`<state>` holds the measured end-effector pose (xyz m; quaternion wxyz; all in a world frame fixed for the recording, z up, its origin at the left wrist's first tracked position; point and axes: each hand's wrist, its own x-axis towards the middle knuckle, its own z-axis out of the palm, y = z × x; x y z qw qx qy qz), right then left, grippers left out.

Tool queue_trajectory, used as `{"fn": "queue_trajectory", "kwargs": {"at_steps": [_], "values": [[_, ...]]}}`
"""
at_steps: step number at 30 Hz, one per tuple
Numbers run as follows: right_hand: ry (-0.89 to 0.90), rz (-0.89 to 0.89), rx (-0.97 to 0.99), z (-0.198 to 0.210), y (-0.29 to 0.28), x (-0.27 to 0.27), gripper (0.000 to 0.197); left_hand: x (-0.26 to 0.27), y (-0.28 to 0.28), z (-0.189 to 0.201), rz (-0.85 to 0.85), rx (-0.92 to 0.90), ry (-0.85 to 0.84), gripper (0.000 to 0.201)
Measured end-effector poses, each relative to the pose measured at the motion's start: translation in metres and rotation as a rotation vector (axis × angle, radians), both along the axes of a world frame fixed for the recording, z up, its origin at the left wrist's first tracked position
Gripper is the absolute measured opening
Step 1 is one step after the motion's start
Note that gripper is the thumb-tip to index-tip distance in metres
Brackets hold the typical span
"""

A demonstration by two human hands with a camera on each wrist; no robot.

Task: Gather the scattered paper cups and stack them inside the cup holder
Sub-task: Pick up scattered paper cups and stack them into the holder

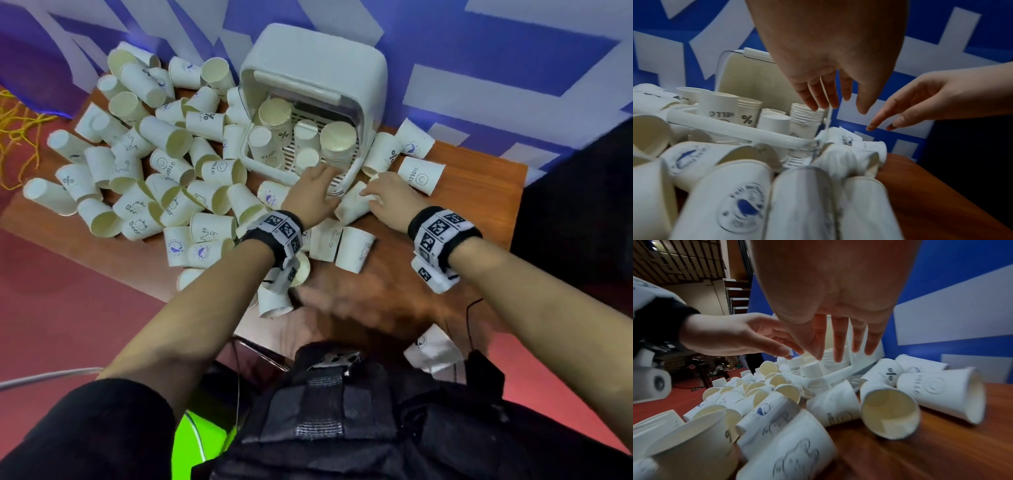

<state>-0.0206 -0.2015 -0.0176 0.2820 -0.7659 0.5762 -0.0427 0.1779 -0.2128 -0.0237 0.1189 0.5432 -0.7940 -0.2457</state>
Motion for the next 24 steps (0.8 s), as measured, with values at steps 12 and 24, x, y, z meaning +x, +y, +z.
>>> {"fn": "queue_trajectory", "kwargs": {"at_steps": [12,24], "values": [[0.143,-0.14,0.357,-0.014,0.148,-0.112,0.034,-0.119,0.11,-0.026,-0.513,0.205,-0.239,0.059],[0.003,-0.218,0.544,-0.036,0.227,-0.143,0.032,-0.151,0.178,-0.052,-0.869,0.375,-0.479,0.102]]}}
